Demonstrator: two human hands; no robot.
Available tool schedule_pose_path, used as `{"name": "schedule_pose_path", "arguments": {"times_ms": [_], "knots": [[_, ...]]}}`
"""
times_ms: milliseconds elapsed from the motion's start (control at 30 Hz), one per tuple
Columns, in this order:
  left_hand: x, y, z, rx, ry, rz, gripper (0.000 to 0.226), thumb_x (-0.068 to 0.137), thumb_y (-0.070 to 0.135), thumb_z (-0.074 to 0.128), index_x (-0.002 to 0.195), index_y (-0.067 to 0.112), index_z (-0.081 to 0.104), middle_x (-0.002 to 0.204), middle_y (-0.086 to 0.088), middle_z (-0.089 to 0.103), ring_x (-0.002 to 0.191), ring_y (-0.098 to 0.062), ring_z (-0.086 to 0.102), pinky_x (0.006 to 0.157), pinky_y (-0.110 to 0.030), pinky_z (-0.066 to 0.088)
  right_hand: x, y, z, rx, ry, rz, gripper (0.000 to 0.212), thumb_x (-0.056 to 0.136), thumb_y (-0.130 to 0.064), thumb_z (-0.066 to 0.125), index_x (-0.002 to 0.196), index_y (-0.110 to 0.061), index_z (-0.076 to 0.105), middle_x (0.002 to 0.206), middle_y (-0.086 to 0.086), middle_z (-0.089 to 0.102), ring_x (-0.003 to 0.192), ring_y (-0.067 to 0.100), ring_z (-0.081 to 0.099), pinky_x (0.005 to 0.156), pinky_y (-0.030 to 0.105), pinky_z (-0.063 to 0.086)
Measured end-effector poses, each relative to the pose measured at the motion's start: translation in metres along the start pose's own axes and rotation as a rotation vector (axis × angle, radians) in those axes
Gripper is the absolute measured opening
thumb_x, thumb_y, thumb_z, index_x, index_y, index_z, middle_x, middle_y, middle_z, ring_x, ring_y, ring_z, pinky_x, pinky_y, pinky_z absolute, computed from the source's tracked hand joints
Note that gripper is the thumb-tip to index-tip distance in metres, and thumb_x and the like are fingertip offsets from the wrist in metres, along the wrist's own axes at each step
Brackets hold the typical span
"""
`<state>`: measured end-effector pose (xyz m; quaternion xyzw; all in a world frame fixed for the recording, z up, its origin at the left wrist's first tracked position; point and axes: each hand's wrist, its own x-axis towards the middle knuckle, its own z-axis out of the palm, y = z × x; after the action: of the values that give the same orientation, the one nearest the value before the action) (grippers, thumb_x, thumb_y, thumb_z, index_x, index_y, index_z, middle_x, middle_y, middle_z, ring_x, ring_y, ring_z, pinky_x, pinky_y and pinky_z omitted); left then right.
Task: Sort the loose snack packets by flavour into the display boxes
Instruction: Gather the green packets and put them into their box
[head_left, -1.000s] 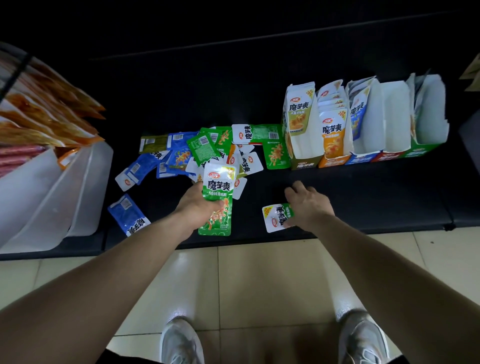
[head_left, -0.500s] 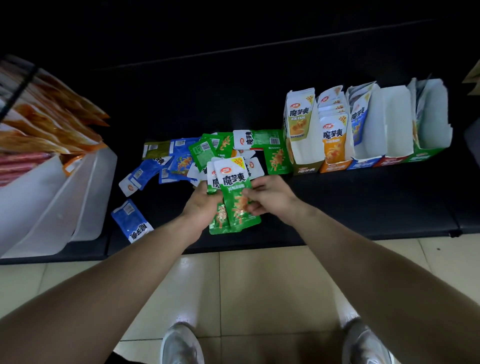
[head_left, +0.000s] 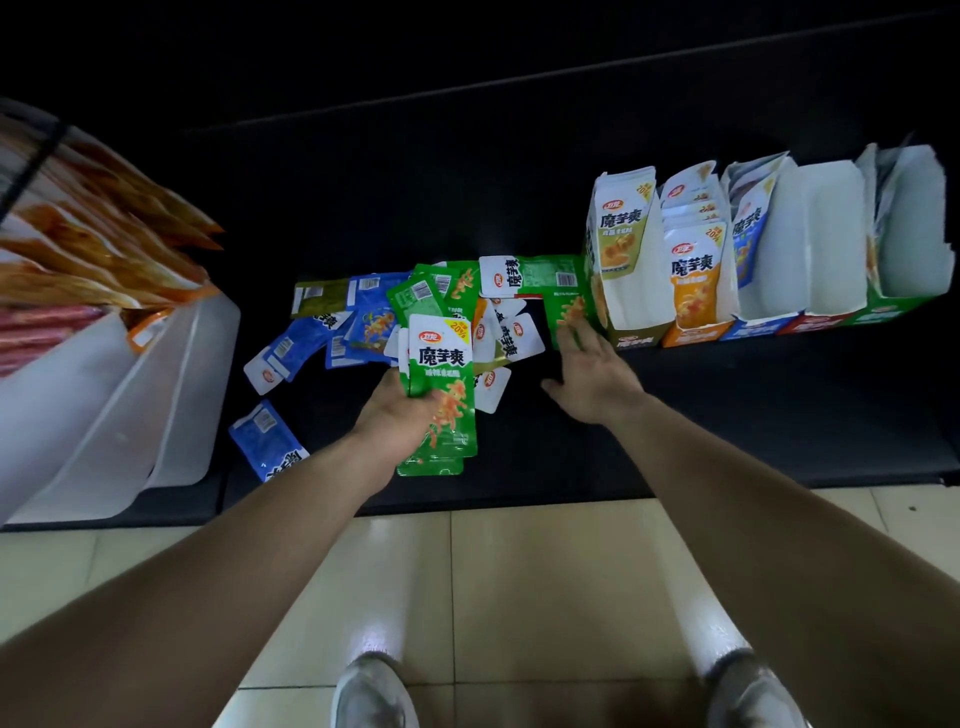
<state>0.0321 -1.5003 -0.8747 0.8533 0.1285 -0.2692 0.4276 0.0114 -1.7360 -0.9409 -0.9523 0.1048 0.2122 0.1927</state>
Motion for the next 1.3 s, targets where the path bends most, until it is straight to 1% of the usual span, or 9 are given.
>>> {"name": "schedule_pose_path", "arguments": {"times_ms": [133, 267, 433, 533, 700, 867, 967, 1133, 1300], "knots": [[0.003, -0.005, 0.000, 0.020, -0.010, 0.000, 0.024, 0.097, 0.025, 0.061, 0.120, 0.023, 0.058, 0.110, 0.001, 0.066, 0.103, -0.022, 0.063, 0.092, -0.039, 0.050, 0.000, 0.002, 0.017, -0.154, -0.072, 0.038, 0.091, 0.097, -0.051, 0.051, 0.159, -0.015, -0.004, 0.167, 0.008, -0.002, 0.151, 0.035, 0.013, 0.117, 0.051, 0.027], [0.002, -0.004, -0.001, 0.001, -0.023, 0.003, 0.025, 0.096, 0.026, 0.062, 0.121, 0.024, 0.058, 0.111, 0.002, 0.067, 0.104, -0.022, 0.063, 0.092, -0.039, 0.050, -0.018, -0.005, 0.031, -0.352, 0.083, -0.016, 0.069, 0.099, -0.047, 0.045, 0.154, -0.014, 0.019, 0.148, 0.011, 0.030, 0.129, 0.032, 0.036, 0.102, 0.047, 0.040], [-0.002, -0.001, -0.001, 0.002, -0.023, 0.022, 0.023, 0.097, 0.025, 0.061, 0.119, 0.024, 0.058, 0.111, 0.002, 0.066, 0.104, -0.020, 0.061, 0.089, -0.036, 0.047, -0.028, 0.003, 0.043, -0.306, 0.117, -0.038, 0.051, 0.100, -0.042, 0.047, 0.140, -0.014, 0.035, 0.149, 0.014, 0.032, 0.137, 0.039, 0.035, 0.109, 0.049, 0.039], [-0.003, -0.002, -0.001, 0.001, -0.038, 0.039, 0.021, 0.097, 0.024, 0.061, 0.118, 0.026, 0.058, 0.112, 0.003, 0.066, 0.107, -0.020, 0.062, 0.093, -0.038, 0.047, -0.030, 0.007, 0.039, -0.259, 0.168, -0.051, 0.044, 0.100, -0.042, 0.049, 0.132, -0.013, 0.039, 0.135, 0.011, 0.043, 0.119, 0.034, 0.048, 0.095, 0.045, 0.047], [-0.004, -0.002, -0.001, 0.006, -0.050, 0.046, 0.026, 0.097, 0.026, 0.061, 0.123, 0.026, 0.057, 0.116, 0.005, 0.065, 0.109, -0.019, 0.060, 0.091, -0.036, 0.044, -0.030, 0.013, 0.036, -0.194, 0.214, 0.013, 0.048, 0.097, -0.038, 0.060, 0.132, -0.010, 0.044, 0.131, 0.015, 0.043, 0.117, 0.033, 0.047, 0.090, 0.043, 0.049], [-0.002, -0.002, 0.000, 0.014, -0.052, 0.046, 0.023, 0.097, 0.026, 0.061, 0.120, 0.028, 0.057, 0.117, 0.005, 0.065, 0.110, -0.020, 0.059, 0.093, -0.037, 0.044, -0.022, 0.016, 0.026, -0.049, 0.158, 0.220, 0.082, 0.078, -0.051, 0.078, 0.139, -0.014, 0.038, 0.135, 0.014, 0.045, 0.126, 0.034, 0.044, 0.099, 0.045, 0.045], [-0.003, 0.000, 0.001, 0.018, -0.063, 0.043, 0.020, 0.098, 0.025, 0.060, 0.118, 0.027, 0.056, 0.115, 0.004, 0.065, 0.108, -0.020, 0.059, 0.090, -0.035, 0.043, -0.022, 0.019, 0.022, -0.028, 0.123, 0.247, 0.075, 0.076, -0.052, 0.080, 0.132, -0.017, 0.045, 0.130, 0.012, 0.050, 0.122, 0.034, 0.048, 0.095, 0.045, 0.046], [-0.001, -0.003, -0.003, 0.004, 0.000, 0.012, 0.023, 0.097, 0.024, 0.061, 0.120, 0.022, 0.057, 0.112, 0.001, 0.065, 0.105, -0.020, 0.061, 0.085, -0.034, 0.044, -0.024, 0.000, 0.010, 0.560, 0.060, 0.150, 0.013, 0.096, -0.026, 0.064, 0.102, -0.018, 0.056, 0.099, 0.006, 0.068, 0.086, 0.022, 0.067, 0.069, 0.032, 0.053], [-0.003, 0.003, -0.009, -0.107, 0.101, -0.046, 0.023, 0.096, 0.022, 0.062, 0.118, 0.021, 0.055, 0.112, -0.003, 0.066, 0.105, -0.025, 0.063, 0.089, -0.039, 0.049, -0.035, -0.048, -0.017, 1.146, -0.022, 0.014, 0.016, 0.093, -0.017, 0.071, 0.105, -0.015, 0.062, 0.097, -0.001, 0.066, 0.086, 0.002, 0.061, 0.076, 0.021, 0.049]]}}
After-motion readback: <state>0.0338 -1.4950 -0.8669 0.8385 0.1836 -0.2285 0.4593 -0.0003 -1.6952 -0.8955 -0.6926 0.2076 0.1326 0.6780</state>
